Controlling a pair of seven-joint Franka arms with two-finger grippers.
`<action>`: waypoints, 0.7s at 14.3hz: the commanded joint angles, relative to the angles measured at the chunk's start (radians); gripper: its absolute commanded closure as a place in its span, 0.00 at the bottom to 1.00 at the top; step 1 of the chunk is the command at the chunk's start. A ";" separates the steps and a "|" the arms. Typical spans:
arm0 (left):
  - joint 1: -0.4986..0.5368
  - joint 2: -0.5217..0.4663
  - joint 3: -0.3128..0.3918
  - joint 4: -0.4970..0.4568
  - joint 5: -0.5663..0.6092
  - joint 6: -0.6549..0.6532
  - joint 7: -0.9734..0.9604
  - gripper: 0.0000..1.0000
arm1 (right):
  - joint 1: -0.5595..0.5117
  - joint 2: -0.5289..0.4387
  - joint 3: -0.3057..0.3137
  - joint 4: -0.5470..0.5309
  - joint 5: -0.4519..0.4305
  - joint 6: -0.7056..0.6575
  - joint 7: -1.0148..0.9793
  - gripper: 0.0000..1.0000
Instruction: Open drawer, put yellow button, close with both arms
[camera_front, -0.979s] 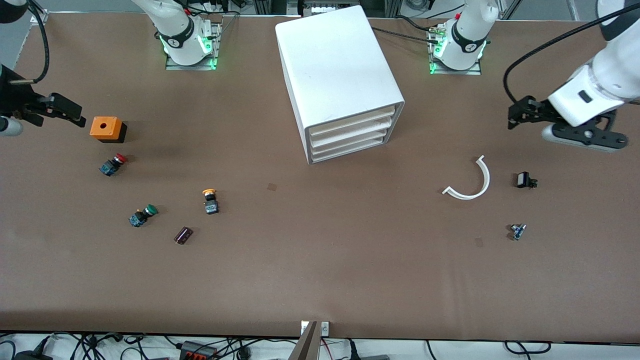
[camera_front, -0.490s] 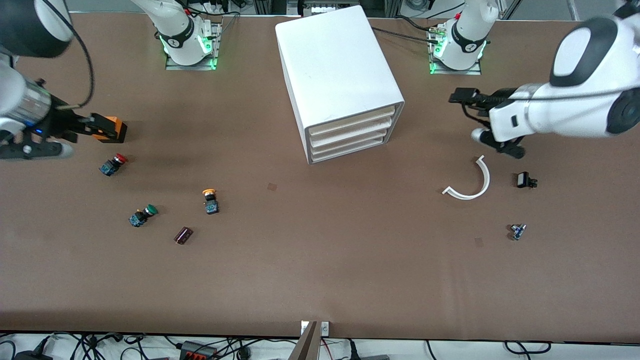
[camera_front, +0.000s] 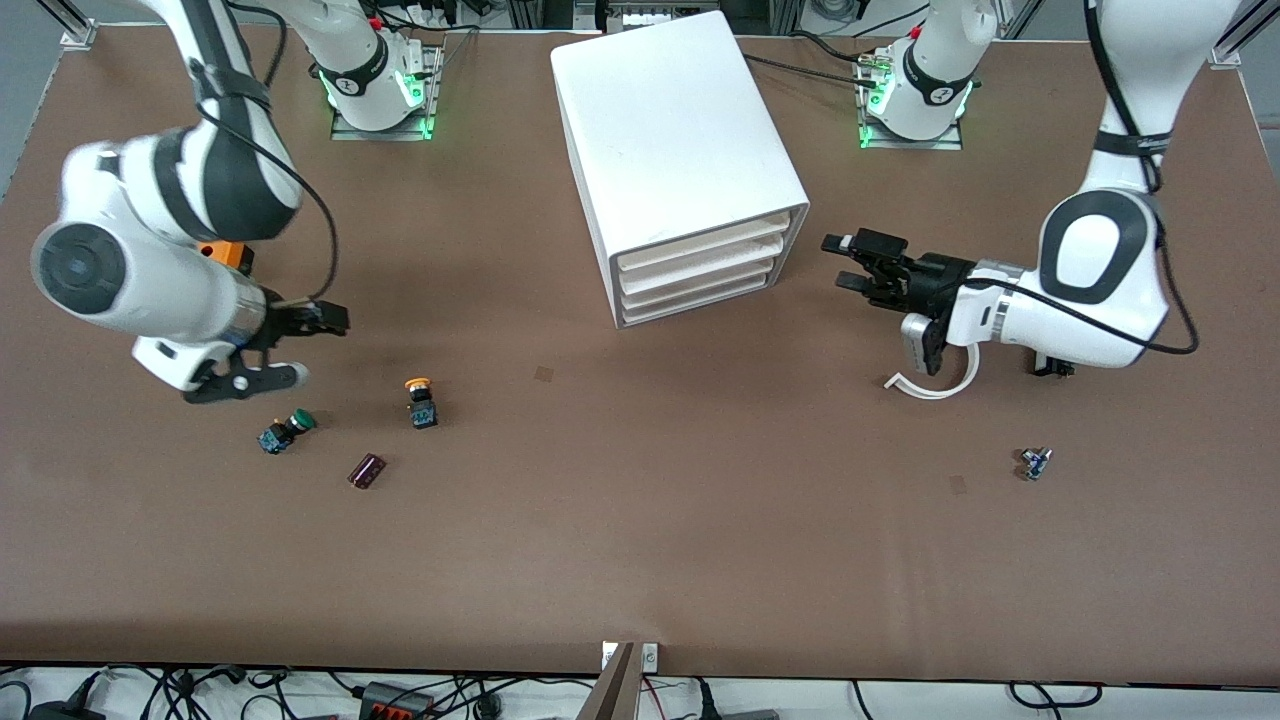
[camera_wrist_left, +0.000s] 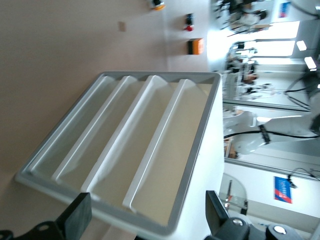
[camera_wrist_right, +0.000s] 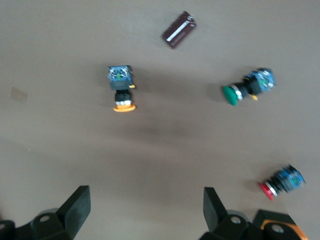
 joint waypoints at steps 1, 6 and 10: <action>-0.004 0.071 -0.031 -0.032 -0.084 0.019 0.172 0.00 | 0.031 0.079 -0.003 0.038 0.003 0.057 0.008 0.00; -0.004 0.145 -0.078 -0.066 -0.142 0.012 0.260 0.24 | 0.075 0.182 -0.003 0.048 0.046 0.178 0.005 0.00; -0.002 0.134 -0.131 -0.115 -0.144 0.010 0.263 0.35 | 0.082 0.263 -0.004 0.046 0.043 0.260 0.005 0.00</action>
